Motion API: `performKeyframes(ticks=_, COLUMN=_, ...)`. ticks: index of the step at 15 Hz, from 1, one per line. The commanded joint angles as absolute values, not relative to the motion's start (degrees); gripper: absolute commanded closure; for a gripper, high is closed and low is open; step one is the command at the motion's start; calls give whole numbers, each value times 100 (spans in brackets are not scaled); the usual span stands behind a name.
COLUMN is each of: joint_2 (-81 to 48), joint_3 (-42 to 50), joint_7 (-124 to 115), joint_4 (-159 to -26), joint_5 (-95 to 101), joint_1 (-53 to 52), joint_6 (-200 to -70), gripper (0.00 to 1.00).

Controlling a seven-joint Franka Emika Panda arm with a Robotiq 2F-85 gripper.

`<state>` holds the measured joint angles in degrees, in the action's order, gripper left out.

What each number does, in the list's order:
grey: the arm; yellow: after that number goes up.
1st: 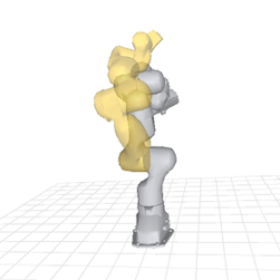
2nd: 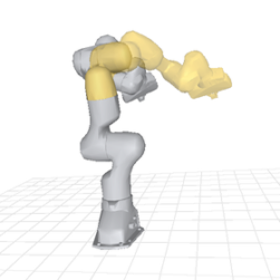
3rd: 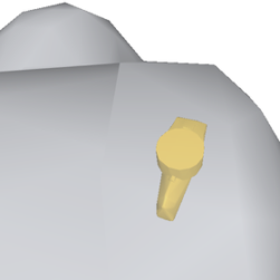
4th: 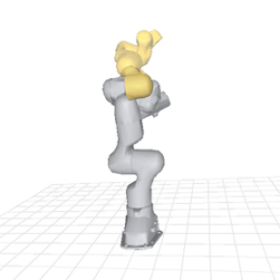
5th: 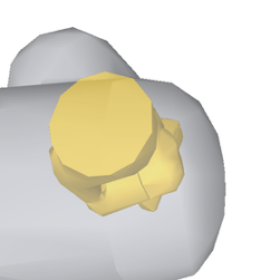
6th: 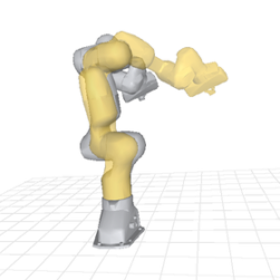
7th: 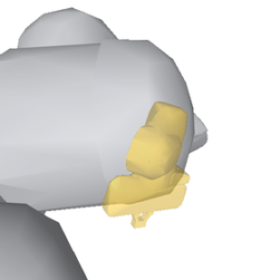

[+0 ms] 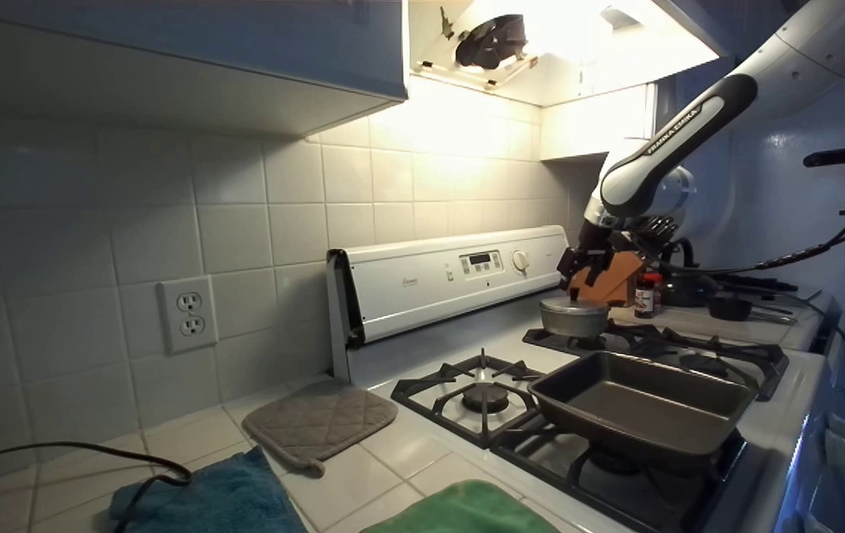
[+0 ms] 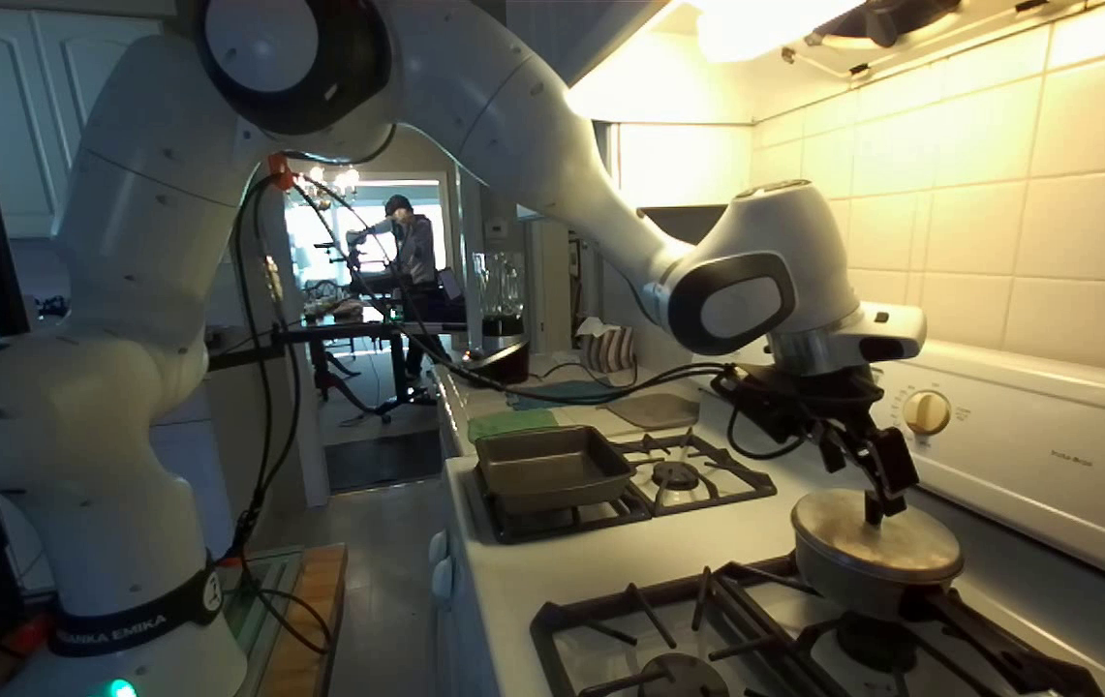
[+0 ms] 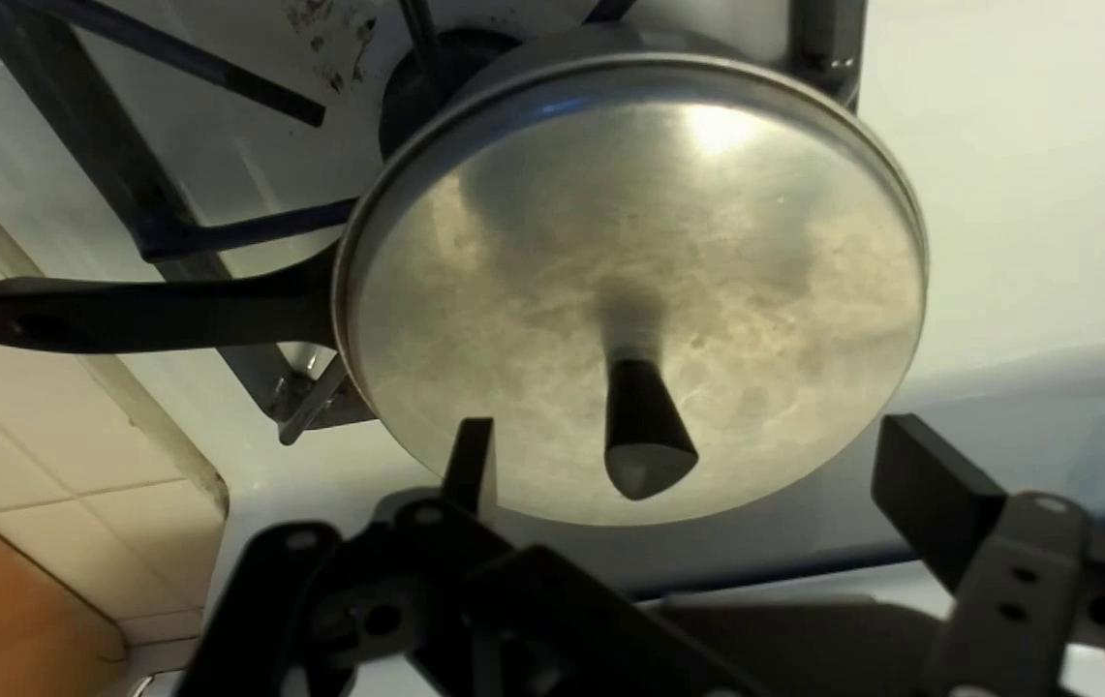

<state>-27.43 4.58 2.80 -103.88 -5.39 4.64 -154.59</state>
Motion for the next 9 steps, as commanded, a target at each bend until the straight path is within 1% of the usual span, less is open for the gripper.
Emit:
performKeyframes(ticks=1, joint_2=-2971, joint_3=437, joint_7=254, joint_4=-10105, joint_5=-371, joint_1=534, joint_6=-15438, gripper=0)
performKeyframes(ticks=6, joint_2=-3082, joint_3=440, joint_7=235, joint_4=-9987, joint_5=-350, joint_1=559, joint_6=-15453, gripper=0)
performKeyframes(ticks=7, joint_2=-3098, joint_3=435, joint_7=233, joint_4=-9967, joint_5=-357, joint_1=565, joint_6=-15451, gripper=3)
performKeyframes(ticks=8, joint_2=-3111, joint_3=430, joint_7=234, joint_4=-9948, joint_5=-362, joint_1=570, joint_6=-15451, gripper=13)
performKeyframes(ticks=9, joint_2=-3118, joint_3=424, joint_7=244, joint_4=-9939, joint_5=-366, joint_1=578, joint_6=-15445, gripper=28)
